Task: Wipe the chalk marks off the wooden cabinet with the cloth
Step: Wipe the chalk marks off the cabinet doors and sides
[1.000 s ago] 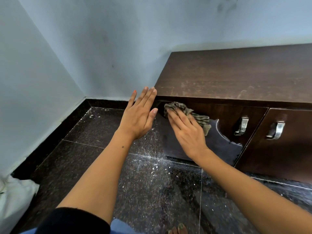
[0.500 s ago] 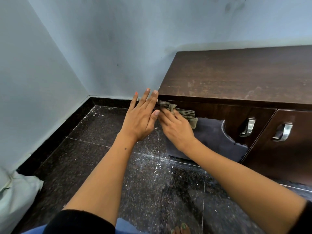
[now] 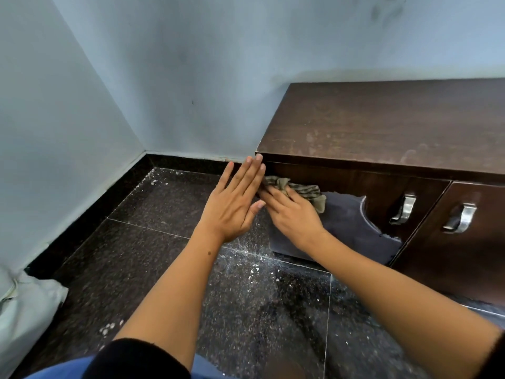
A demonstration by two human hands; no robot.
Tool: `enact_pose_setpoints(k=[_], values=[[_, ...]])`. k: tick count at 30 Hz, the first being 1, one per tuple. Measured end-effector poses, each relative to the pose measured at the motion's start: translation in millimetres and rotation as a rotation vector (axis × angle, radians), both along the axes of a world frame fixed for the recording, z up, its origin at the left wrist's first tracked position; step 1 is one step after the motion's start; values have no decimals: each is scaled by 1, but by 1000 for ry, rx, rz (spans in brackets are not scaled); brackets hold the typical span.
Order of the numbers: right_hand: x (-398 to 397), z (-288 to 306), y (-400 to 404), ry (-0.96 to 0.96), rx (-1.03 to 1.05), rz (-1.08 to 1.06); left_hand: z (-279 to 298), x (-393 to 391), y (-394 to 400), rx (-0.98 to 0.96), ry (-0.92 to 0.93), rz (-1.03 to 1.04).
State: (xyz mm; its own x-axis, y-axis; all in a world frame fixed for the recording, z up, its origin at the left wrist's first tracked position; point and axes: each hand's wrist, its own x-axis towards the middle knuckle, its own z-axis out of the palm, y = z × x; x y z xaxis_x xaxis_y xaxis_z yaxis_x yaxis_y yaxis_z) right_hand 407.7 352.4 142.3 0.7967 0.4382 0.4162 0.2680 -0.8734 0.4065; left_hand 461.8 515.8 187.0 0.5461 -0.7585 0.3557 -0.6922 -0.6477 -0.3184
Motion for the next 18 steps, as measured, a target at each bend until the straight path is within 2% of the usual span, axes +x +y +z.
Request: enact_pose_setpoints(k=[3, 8, 13, 18], values=[[-19, -12, -28, -20, -28, -41, -4, 1, -2, 106, -57, -8], [-31, -14, -47, -99, -16, -135, -12, -2, -10, 157, -94, -19], [-48, -25, -63, 59, -61, -77, -13, -1, -19, 117, -45, 21], [-58, -26, -73, -119, 90, -199, -19, -5, -24, 81, -32, 35]])
